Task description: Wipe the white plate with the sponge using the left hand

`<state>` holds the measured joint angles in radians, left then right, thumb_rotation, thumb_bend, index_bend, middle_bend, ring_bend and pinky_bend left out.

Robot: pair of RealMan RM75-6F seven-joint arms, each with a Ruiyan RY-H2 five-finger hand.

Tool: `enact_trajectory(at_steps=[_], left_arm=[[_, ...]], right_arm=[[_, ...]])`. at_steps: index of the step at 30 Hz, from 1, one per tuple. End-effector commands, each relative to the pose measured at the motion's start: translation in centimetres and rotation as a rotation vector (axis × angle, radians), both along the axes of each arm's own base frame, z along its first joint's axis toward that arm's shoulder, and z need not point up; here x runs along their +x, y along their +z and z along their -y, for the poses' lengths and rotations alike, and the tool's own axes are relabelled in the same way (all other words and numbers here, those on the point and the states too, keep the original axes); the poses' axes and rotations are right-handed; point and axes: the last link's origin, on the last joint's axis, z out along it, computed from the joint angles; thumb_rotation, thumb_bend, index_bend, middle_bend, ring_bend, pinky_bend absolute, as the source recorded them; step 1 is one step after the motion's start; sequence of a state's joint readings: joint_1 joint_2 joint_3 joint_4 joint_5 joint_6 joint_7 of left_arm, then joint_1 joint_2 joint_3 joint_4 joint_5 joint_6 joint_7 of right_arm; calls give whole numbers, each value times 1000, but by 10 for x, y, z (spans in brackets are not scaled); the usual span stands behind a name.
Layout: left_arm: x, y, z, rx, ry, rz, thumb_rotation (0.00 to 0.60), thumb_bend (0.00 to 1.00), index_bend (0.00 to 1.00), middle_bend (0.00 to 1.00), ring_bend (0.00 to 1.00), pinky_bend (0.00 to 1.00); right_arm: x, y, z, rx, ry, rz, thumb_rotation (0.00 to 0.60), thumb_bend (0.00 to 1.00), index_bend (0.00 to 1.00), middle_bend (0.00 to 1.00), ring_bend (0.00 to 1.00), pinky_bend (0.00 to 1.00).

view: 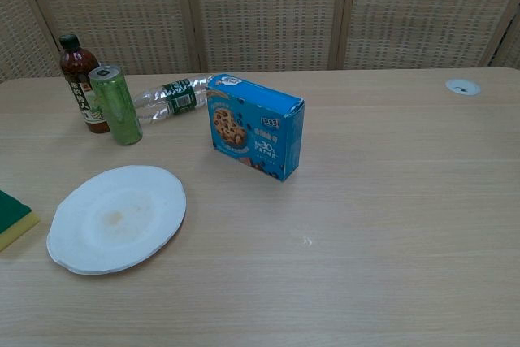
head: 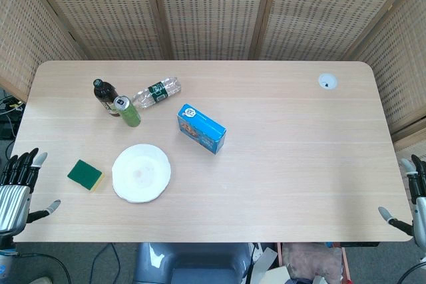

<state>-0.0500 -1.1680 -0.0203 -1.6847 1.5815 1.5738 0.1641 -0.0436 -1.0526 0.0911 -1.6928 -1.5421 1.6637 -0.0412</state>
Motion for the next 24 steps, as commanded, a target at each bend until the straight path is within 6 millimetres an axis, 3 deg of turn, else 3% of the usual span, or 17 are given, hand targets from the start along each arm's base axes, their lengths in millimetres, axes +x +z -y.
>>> enact_trajectory(at_steps=[1,10,16,19,24], left_arm=[[-2,-1,-2,-11,7,-4,600,0,0,0,0,0],[-19,-15,-29,-118,39,-28,600,0,0,0,0,0],[-58,-40,-79,-333,80,-104,600,28,0,0,0,0],[-81,-63,-107,-441,84,-167,600,56,0,0,0,0],[-98,-79,-121,-492,64,-203,600,57,11,0,0,16]], right_arm=[[0,0,0,3,-1,1,600,0,0,0,0,0],[-2,-2,2,13,-14,2,600,0,0,0,0,0],[-3,-8,7,45,-27,9,600,0,0,0,0,0],[-4,-13,11,58,-45,-6,600,0,0,0,0,0],[-6,-17,14,63,-67,-18,600,0,0,0,0,0]])
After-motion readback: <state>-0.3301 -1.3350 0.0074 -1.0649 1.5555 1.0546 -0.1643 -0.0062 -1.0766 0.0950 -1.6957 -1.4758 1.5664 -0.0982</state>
